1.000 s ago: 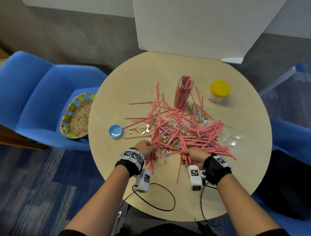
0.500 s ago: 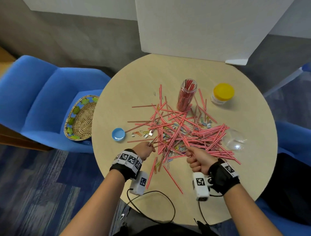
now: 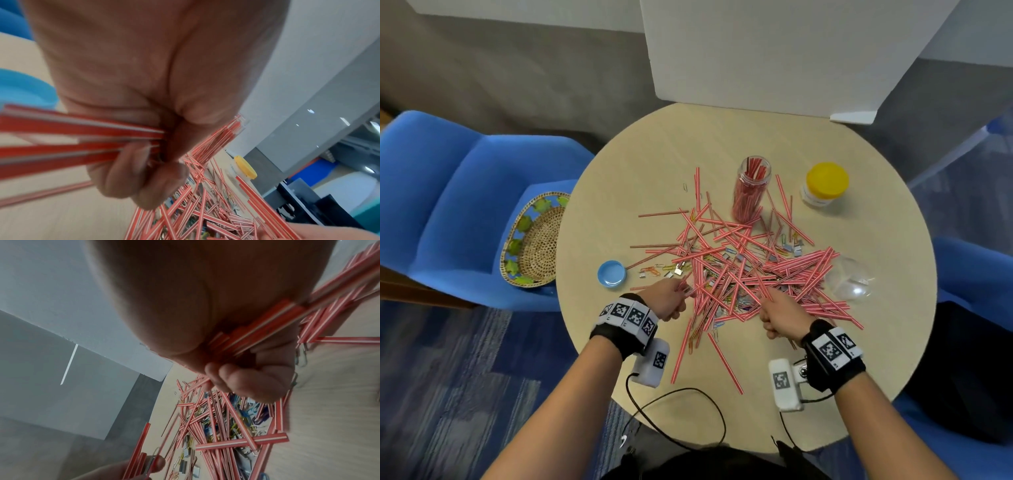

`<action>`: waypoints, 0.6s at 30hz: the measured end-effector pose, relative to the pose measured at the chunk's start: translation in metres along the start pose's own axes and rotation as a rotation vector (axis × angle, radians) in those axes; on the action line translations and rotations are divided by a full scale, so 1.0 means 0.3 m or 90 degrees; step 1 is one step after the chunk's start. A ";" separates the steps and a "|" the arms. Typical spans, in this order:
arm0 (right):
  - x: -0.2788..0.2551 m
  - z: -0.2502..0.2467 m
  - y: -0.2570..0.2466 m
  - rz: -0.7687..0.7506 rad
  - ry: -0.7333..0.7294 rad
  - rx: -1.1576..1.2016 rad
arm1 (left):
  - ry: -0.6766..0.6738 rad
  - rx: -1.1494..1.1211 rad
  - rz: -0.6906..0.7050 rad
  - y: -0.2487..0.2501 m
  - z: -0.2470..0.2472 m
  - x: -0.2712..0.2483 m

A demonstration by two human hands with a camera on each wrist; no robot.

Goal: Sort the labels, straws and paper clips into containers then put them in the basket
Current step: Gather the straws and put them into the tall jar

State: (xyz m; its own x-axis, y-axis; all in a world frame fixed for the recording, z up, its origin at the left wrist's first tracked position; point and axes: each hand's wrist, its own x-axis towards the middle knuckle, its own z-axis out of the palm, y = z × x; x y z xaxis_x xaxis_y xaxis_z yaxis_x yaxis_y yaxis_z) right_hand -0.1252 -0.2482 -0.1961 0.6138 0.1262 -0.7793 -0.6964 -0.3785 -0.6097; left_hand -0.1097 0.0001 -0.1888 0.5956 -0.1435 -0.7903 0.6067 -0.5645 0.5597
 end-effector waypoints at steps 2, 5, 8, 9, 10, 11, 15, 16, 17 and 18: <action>0.012 -0.002 0.001 -0.003 0.000 0.012 | 0.001 -0.047 -0.011 -0.005 0.002 0.010; 0.020 0.002 -0.009 -0.013 0.004 -0.024 | 0.028 -0.138 -0.048 -0.018 0.012 0.028; 0.024 0.030 -0.027 -0.079 -0.010 -0.156 | 0.038 -0.204 -0.088 -0.056 0.040 0.046; 0.029 0.040 -0.029 -0.105 -0.007 -0.193 | 0.039 -0.198 -0.097 -0.068 0.052 0.048; 0.038 0.050 -0.028 -0.127 0.005 -0.234 | 0.043 -0.168 -0.099 -0.076 0.063 0.050; 0.049 0.060 -0.026 -0.140 0.017 -0.268 | 0.050 -0.119 -0.095 -0.081 0.073 0.049; 0.089 0.105 -0.047 -0.105 0.066 -0.270 | 0.074 -0.043 -0.033 -0.089 0.089 0.059; 0.101 0.119 -0.055 -0.104 0.076 -0.276 | 0.072 -0.076 -0.020 -0.092 0.086 0.068; 0.116 0.133 -0.059 -0.112 0.085 -0.292 | 0.071 -0.107 -0.008 -0.092 0.080 0.072; 0.130 0.148 -0.066 -0.123 0.095 -0.312 | 0.073 -0.125 0.003 -0.091 0.073 0.074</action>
State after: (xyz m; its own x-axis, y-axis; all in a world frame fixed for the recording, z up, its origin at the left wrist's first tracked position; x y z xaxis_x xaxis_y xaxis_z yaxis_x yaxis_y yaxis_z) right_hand -0.1038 -0.1950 -0.2209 0.7844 0.1175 -0.6090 -0.3324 -0.7493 -0.5728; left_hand -0.1246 -0.0055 -0.2269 0.6478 -0.0460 -0.7604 0.6878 -0.3939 0.6097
